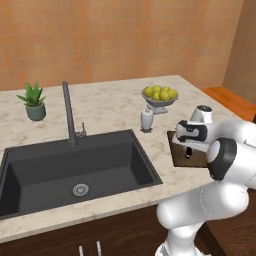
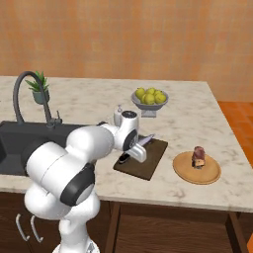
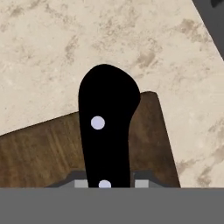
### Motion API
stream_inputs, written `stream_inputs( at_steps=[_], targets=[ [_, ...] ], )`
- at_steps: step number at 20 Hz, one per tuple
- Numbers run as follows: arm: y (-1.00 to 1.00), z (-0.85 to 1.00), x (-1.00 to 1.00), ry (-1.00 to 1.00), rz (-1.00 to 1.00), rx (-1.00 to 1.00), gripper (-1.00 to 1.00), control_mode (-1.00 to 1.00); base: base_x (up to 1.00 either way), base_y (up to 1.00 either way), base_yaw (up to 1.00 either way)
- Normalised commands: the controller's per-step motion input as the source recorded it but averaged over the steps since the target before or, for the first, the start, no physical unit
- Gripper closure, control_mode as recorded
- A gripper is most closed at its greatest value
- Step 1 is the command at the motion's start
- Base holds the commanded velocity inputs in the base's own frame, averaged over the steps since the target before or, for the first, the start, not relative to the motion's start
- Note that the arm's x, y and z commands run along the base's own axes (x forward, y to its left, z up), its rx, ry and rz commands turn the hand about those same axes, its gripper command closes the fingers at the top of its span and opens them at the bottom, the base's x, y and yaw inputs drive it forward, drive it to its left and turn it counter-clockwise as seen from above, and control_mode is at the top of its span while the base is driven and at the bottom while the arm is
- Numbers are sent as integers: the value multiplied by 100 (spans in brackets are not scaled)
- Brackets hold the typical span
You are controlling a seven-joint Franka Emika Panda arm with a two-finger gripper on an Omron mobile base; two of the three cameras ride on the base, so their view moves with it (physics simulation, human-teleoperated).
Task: Pick up the knife from the drawer and place it on the cutting board. Then place the meat from the plate to the cutting board.
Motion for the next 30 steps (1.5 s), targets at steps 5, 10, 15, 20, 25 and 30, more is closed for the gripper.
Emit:
stream_inputs(
  at_steps=[5, 10, 15, 20, 25, 30],
  targets=[
    [11, -21, 4, 2, 3, -4, -100, -100, 0, 0, 0],
    [0, 12, -1, -2, -1, 0, -100, -100, 0, 0, 0],
    [-27, 95, -1, -9, -9, 2, -100, -100, 0, 0, 0],
    [-100, 73, -10, 1, -10, -4, -100, -100, 0, 0, 0],
    [-100, 55, -4, 0, -5, -13, -100, -100, 0, 0, 0],
    [-100, 32, -28, 4, 0, -12, -100, -100, 0, 0, 0]
  ],
)
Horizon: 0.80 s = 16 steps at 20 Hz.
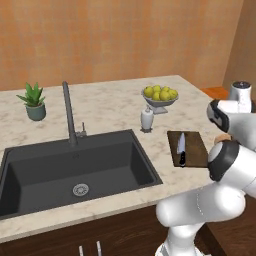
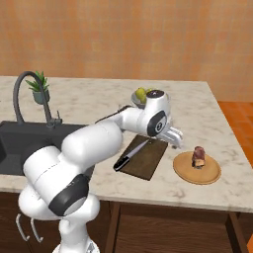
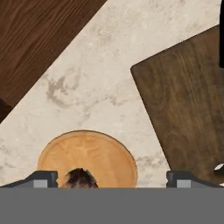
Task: Pick up the knife from the drawer and place it on the cutting board. Then place the meat from the plate to the cutting board.
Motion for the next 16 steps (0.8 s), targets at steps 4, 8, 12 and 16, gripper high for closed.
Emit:
stream_inputs(
  at_steps=[4, 8, 12, 16],
  targets=[
    [-100, 4, -67, 15, 0, -6, -100, -100, 0, 0, 0],
    [-92, -6, -60, 12, 6, -4, -100, -100, 0, 0, 0],
    [-45, -11, 6, 5, 20, 0, -100, -100, 0, 0, 0],
    [1, -23, 31, 5, 7, 4, -100, -100, 0, 0, 0]
  ],
)
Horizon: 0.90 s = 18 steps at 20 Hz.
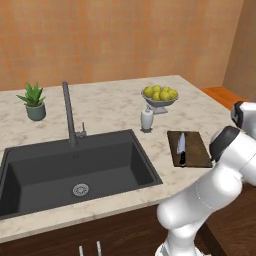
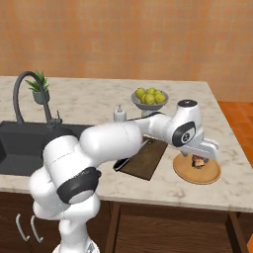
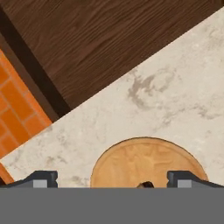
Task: Pick up the knife from the drawer and place it on the cutting board. Then place the meat from the plate to the cutting board.
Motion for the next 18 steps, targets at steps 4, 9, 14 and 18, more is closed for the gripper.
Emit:
stream_inputs(
  at_steps=[4, 9, 14, 18],
  targets=[
    [30, -34, 43, 1, 2, 2, -100, -100, 0, 0, 0],
    [9, -45, 35, 0, 4, 2, -100, -100, 0, 0, 0],
    [-33, -46, 7, 2, 7, 0, -100, -100, 0, 0, 0],
    [-44, -11, 12, 0, 6, 0, -100, -100, 0, 0, 0]
  ],
)
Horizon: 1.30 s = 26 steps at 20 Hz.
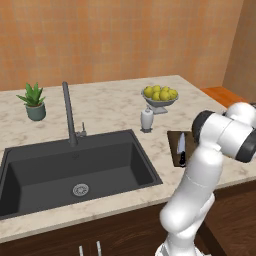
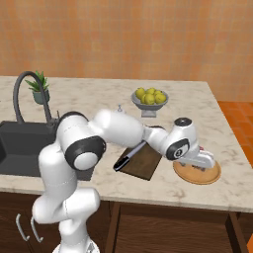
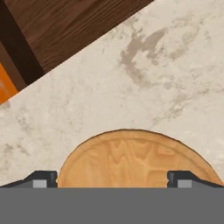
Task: Pick up the knife from the drawer and place it on the cutting board. Then place the meat from the plate to the cutting board.
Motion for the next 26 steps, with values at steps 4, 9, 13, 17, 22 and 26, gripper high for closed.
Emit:
stream_inputs(
  at_steps=[4, 9, 13, 17, 22, 26],
  targets=[
    [-6, 0, 23, 0, 2, 3, -100, -100, 0, 0, 0],
    [-4, 0, 17, -3, 0, 3, -100, -100, 0, 0, 0],
    [-34, -2, 1, -6, 0, 0, -100, -100, 0, 0, 0],
    [-18, 0, 0, -1, 0, 0, -100, -100, 0, 0, 0],
    [-7, 0, 5, -6, 0, 1, -100, -100, 0, 0, 0],
    [0, -1, 9, -3, 0, 0, -100, -100, 0, 0, 0]
  ],
)
